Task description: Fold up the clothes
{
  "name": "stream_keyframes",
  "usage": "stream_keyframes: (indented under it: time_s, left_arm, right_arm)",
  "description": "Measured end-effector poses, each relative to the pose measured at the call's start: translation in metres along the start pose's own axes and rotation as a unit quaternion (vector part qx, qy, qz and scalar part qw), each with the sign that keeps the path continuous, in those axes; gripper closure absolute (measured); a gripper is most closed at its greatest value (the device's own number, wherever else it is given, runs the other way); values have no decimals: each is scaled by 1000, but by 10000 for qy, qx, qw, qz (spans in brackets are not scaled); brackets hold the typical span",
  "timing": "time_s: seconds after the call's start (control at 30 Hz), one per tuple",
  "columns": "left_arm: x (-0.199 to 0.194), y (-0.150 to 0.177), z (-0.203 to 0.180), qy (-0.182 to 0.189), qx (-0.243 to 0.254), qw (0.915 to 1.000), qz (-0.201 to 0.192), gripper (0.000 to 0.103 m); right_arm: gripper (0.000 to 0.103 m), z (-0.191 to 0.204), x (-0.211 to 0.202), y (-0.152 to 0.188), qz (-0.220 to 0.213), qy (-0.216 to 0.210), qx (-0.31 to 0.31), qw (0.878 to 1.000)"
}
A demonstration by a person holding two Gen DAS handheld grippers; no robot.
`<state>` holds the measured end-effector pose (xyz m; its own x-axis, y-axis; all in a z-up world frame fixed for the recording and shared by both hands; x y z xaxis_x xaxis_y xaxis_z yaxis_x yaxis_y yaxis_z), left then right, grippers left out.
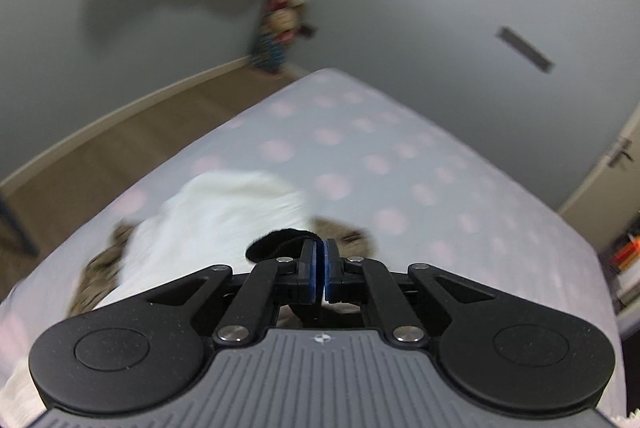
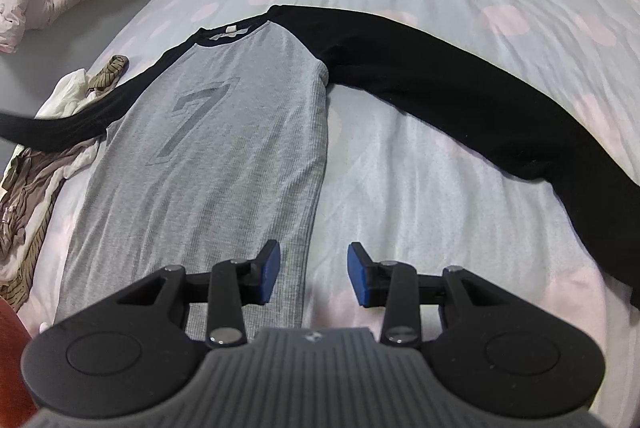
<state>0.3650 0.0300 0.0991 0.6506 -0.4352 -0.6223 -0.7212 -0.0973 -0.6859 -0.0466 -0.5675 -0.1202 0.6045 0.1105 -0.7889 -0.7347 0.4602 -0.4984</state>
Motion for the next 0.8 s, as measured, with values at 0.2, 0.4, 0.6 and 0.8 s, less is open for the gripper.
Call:
stream_keyframes:
  time_s: [0.2,0.4,0.6,0.8]
  left_arm:
    - [9,-25,-112,426,552,9975,-139,101]
    - [31,-27,-221,990,1036,9896,-99,101]
    - [69,9,-310,1480,1571,9761,265,101]
    - [123,67,-357,1596,1782,9676,809,101]
  right_arm:
    - [62,-6,-4,2,-75,-215,116,9997]
    - [62,-9,-2,3,-95,-346,170,9992]
    - [62,-19,6,2,-11,-497,358,9981]
    - [62,-28,7,2,-70,-691,616,9957]
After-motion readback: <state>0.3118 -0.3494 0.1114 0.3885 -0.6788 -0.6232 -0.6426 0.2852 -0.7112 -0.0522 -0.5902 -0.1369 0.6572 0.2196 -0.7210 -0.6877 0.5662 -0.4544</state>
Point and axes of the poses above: each gripper's, at about its wrist camera, not at the fingertips, and x roughly the way its jaws point, z to its left, y to its underside, the point moved 1 cm from there along x, roughly the way its jaws point, and after that the axes turned 3 degrees about -y, right-handed, at the moved point
